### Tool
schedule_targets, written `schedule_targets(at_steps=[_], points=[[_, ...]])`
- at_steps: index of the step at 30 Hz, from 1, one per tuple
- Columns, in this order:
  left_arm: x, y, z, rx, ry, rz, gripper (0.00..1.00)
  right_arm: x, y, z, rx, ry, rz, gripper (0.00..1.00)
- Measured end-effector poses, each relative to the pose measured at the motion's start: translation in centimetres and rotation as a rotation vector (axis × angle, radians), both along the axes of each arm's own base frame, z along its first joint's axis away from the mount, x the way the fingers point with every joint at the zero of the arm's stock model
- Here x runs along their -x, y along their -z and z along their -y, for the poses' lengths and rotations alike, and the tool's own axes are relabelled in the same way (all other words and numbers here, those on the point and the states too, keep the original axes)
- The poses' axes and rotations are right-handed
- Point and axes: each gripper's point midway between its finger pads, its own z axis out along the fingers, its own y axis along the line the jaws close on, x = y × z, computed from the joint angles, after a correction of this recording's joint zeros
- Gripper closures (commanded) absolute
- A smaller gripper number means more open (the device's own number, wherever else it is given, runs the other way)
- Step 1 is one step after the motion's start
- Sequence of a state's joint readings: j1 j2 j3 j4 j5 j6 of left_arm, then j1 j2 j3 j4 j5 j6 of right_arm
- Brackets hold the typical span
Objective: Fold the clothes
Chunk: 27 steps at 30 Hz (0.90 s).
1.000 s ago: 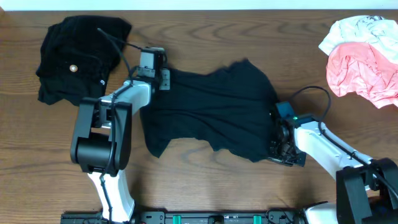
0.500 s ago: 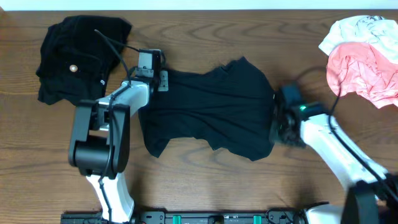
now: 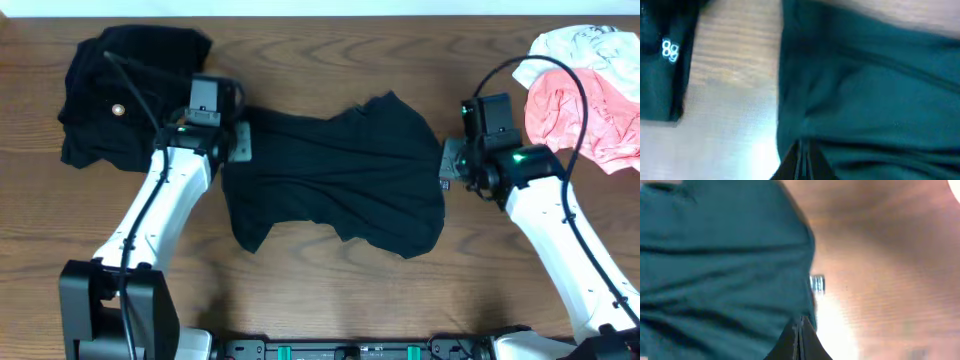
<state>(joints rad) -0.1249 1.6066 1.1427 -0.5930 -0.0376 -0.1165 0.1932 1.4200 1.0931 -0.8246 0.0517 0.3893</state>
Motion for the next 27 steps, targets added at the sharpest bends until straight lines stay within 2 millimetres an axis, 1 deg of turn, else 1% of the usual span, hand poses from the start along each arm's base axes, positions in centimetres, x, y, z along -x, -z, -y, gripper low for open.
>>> schedule_targets(at_steps=[4,7,9,10,11,12,13,14,15,17,18,22,24,27], points=[[3.1,2.6,-1.8,0.007,-0.071,-0.122,0.94,2.1,0.9,1.1,-0.043,0.017,-0.105,0.99],[5.3,4.6,-2.5,0.042,-0.113,-0.181,0.94,3.0,1.5,1.5,-0.065,0.016,-0.146,0.99],[6.6,5.4,-2.8,0.079,-0.140,-0.175,0.93,3.5,2.3,1.3,-0.082,0.008,-0.166,0.99],[7.2,5.6,-2.9,0.095,-0.148,-0.169,0.92,3.8,2.8,1.2,-0.091,0.000,-0.178,0.97],[7.8,5.6,-3.0,0.114,-0.157,-0.157,0.86,4.1,3.2,1.0,-0.100,-0.006,-0.187,0.94],[8.2,5.6,-3.0,0.131,-0.159,-0.143,0.83,4.3,3.6,0.8,-0.109,-0.011,-0.192,0.90],[8.5,5.5,-2.9,0.158,-0.167,-0.120,0.83,4.4,4.0,0.7,-0.119,-0.018,-0.194,0.88],[8.7,5.5,-2.8,0.178,-0.169,-0.107,0.76,4.5,4.4,0.5,-0.131,-0.025,-0.194,0.85],[9.0,5.6,-2.7,0.193,-0.167,-0.102,0.73,4.7,4.8,0.2,-0.141,-0.032,-0.196,0.82],[9.7,6.0,-2.2,0.223,-0.166,-0.106,0.70,4.9,5.4,-0.1,-0.160,-0.041,-0.198,0.78],[10.1,6.4,-1.9,0.240,-0.163,-0.113,0.69,5.0,5.7,-0.3,-0.171,-0.048,-0.200,0.77],[11.6,7.9,-0.8,0.298,-0.147,-0.153,0.69,5.7,6.3,-0.6,-0.189,-0.055,-0.220,0.76],[12.4,8.6,-0.3,0.324,-0.140,-0.173,0.68,5.6,6.2,-0.7,-0.195,-0.058,-0.215,0.76],[13.1,9.4,0.1,0.343,-0.134,-0.183,0.68,5.4,6.2,-0.8,-0.199,-0.060,-0.209,0.76]])
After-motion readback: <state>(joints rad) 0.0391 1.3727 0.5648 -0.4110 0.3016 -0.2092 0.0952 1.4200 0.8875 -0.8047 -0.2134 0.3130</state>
